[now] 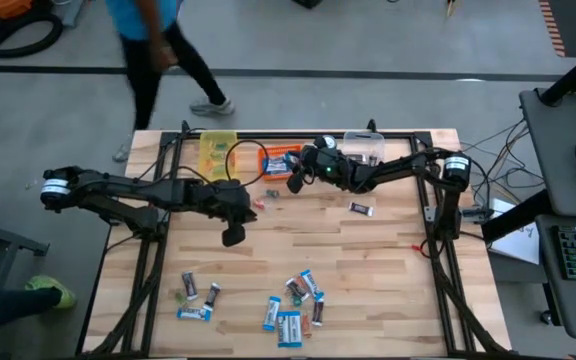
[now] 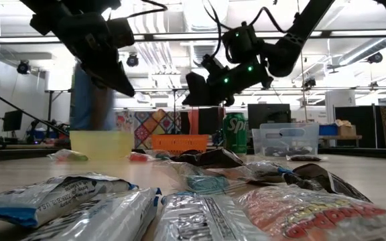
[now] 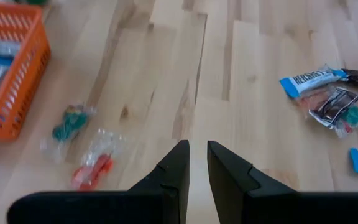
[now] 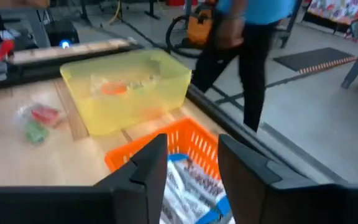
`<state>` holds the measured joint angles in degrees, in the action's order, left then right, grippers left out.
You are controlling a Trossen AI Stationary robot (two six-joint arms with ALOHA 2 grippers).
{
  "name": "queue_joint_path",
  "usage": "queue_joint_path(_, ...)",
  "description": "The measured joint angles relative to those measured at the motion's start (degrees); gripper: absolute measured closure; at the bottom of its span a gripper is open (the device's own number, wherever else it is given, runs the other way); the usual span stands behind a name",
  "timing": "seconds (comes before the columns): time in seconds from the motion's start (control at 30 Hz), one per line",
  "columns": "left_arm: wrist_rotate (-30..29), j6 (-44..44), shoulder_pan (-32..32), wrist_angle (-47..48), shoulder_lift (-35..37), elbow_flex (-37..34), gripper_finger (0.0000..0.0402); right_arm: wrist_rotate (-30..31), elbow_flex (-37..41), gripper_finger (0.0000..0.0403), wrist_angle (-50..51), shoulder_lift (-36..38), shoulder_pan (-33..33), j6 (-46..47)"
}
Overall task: Organize candy in baskets
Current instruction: Put the red gummy into the yellow bin
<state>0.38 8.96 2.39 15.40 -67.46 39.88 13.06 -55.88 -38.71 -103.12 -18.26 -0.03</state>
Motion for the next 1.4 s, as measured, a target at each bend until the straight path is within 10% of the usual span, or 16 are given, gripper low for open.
queue_joint_path(0.77, -9.0, -19.9, 3.1, -6.2, -14.1, 0.1, 0.0247, 0.0, 0.1, 0.0236, 40.3, 24.6, 11.2, 0.2)
queue_joint_path(1.4, -8.7, -24.6, 9.1, -9.4, -26.1, 0.3, 0.0267, 0.4, 2.4, 0.0239, 41.9, 27.3, 15.6, 3.4)
